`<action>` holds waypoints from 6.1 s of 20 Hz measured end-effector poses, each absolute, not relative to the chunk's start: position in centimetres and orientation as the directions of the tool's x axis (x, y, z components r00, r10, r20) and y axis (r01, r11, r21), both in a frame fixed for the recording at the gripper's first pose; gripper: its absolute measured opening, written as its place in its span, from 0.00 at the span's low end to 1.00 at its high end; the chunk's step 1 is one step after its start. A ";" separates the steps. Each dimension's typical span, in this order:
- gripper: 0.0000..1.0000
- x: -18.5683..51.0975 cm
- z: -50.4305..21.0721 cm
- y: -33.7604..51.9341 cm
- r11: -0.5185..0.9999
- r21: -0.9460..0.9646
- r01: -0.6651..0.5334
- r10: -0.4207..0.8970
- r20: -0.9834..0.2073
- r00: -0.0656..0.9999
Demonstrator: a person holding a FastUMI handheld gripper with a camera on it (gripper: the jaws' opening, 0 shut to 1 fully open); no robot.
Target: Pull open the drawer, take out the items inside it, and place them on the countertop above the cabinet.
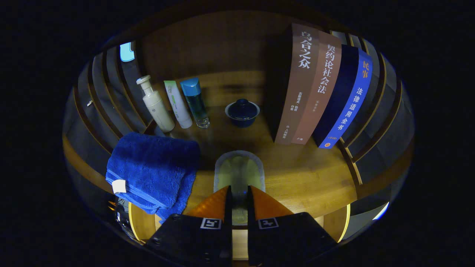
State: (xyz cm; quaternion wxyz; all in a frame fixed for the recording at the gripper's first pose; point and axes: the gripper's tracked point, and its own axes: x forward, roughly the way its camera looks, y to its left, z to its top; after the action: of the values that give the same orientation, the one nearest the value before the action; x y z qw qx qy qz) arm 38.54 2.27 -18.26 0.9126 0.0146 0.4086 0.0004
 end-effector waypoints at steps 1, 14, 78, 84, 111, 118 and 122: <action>0.24 38.7 -18.1 2.2 1.000 0.024 0.013 0.009 -0.740 0.673; 1.00 34.6 -13.7 1.1 1.000 0.028 0.012 0.005 -0.542 0.841; 0.99 17.1 -28.7 4.0 1.000 0.002 0.006 -0.005 -0.101 0.995; 0.99 20.9 -28.9 4.2 1.000 0.002 0.014 -0.014 -0.102 0.995; 0.99 28.6 -29.0 4.0 0.999 0.003 0.035 -0.035 -0.122 0.992; 0.99 25.5 -24.0 4.2 1.000 0.007 0.024 -0.023 -0.113 0.993; 0.99 22.1 -20.1 4.0 1.000 0.020 0.015 -0.013 -0.111 0.994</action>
State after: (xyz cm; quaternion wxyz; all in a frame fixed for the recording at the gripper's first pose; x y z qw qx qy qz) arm 22.08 3.98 -20.07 0.9984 0.0102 0.0554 -0.0069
